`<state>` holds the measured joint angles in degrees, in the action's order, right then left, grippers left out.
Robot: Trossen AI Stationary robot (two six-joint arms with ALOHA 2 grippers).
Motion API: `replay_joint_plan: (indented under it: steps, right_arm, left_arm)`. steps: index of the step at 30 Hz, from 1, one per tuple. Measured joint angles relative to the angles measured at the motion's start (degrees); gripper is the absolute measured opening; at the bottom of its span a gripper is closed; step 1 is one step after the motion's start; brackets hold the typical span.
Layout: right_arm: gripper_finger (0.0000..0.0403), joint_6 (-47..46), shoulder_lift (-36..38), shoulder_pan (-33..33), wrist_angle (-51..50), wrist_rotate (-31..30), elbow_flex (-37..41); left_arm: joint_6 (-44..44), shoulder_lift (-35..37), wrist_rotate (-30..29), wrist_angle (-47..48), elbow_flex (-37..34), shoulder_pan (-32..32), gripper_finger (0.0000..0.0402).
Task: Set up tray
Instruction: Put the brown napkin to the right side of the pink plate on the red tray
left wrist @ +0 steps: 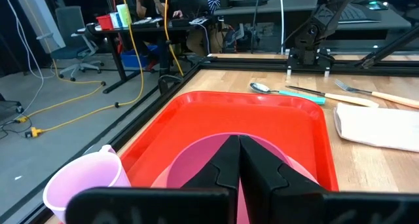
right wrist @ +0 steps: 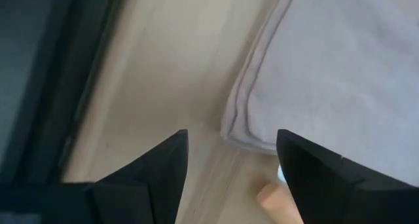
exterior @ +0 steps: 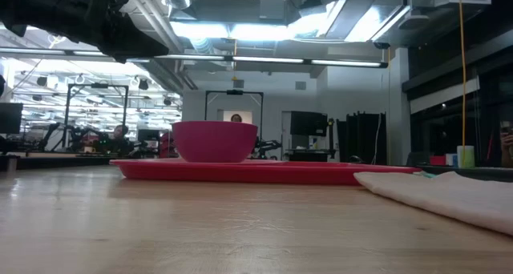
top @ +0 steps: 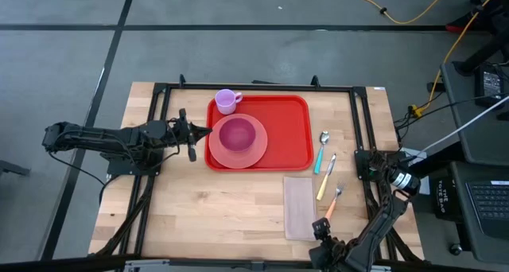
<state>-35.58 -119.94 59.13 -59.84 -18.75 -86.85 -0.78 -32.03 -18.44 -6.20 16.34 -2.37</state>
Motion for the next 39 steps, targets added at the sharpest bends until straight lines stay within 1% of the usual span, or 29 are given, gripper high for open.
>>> replay_joint_plan:
  steps: [5, 6, 9, 13, 26, 30, 35, 39]
  right_arm:
    - [0.0236, 3.5, -1.6, 0.0, -0.1, -5.4, 0.0]
    - [0.0236, 4.5, -1.9, 0.0, -0.1, -5.7, 0.0]
    - [0.0236, 6.0, -2.5, 0.0, -0.2, -4.3, 0.0]
    - [0.0236, 4.5, -2.6, 0.0, -0.2, -2.6, 0.0]
    - [0.0236, 7.5, -2.6, 0.0, -3.3, -4.2, 0.0]
    - [0.0235, 7.7, -2.6, 0.0, -3.2, -3.7, 0.0]
    - [0.0222, 7.9, -2.6, 0.0, -3.0, -3.0, 0.0]
    - [0.0212, 10.2, -2.6, 0.0, -2.8, -2.7, 0.0]
  left_arm:
    - [0.0, 0.0, 0.0, 0.0, 0.0, 0.0, 0.0006]
    - [0.0, 0.0, 0.0, 0.0, 0.0, 0.0, 0.0007]
    - [0.0, 0.0, 0.0, 0.0, 0.0, 0.0, 0.0008]
    - [0.0, 0.0, 0.0, 0.0, 0.0, 0.0, 0.0005]
    - [0.0, 0.0, 0.0, 0.0, 0.0, 0.0, 0.0004]
    - [0.0, 0.0, 0.0, 0.0, 0.0, 0.0, 0.0007]
    - [0.0, 0.0, 0.0, 0.0, 0.0, 0.0, 0.0007]
    - [0.0, 0.0, 0.0, 0.0, 0.0, 0.0, 0.0004]
